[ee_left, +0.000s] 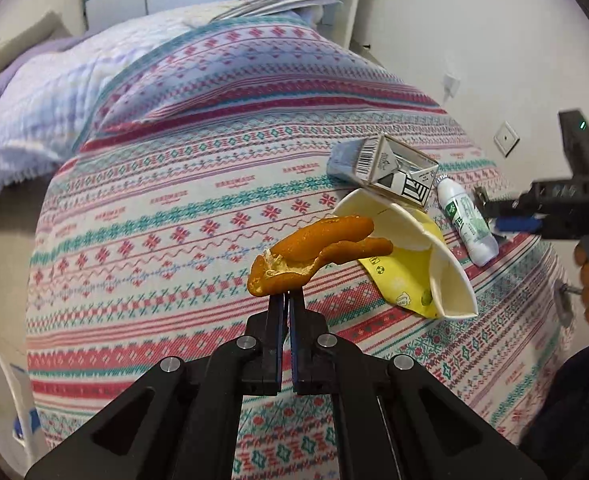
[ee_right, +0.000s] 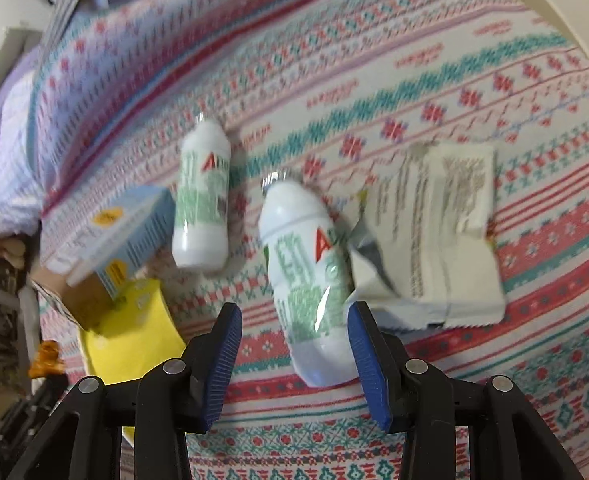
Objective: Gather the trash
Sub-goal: 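Grasp the orange peel with left gripper while right gripper grasps white drink bottle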
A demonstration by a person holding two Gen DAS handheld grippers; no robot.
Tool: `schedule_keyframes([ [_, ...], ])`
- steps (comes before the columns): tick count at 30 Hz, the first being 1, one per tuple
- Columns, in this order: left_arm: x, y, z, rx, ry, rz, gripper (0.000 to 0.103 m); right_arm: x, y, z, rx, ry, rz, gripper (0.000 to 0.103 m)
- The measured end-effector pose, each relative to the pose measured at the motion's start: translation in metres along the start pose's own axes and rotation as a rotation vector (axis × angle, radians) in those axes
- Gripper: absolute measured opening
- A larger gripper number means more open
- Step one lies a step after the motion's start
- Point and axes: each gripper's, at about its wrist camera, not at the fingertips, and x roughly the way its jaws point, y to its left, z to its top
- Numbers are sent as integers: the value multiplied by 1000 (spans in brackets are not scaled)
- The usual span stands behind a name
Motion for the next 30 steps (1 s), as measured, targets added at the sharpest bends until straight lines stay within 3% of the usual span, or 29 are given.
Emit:
schedule_keyframes([
  [5,-3,3,-5,-39,14,-8,2,15,-1,0,4,29,-74,50],
  [11,-19,12,-10,-81,-3,-24,2,30,13,-1,-23,56,-75,43],
  [14,-28,18,-12,-102,-13,-31,2,33,35,-10,-98,46,-72,42],
  [19,-41,31,-18,-137,-28,-30,2,17,48,-19,-89,-10,19,42],
  [24,-52,43,-24,-170,-40,-39,2,1,31,-21,-19,-61,68,41],
  [30,-59,56,-31,-208,-51,-47,2,-27,24,-26,58,-135,244,41],
])
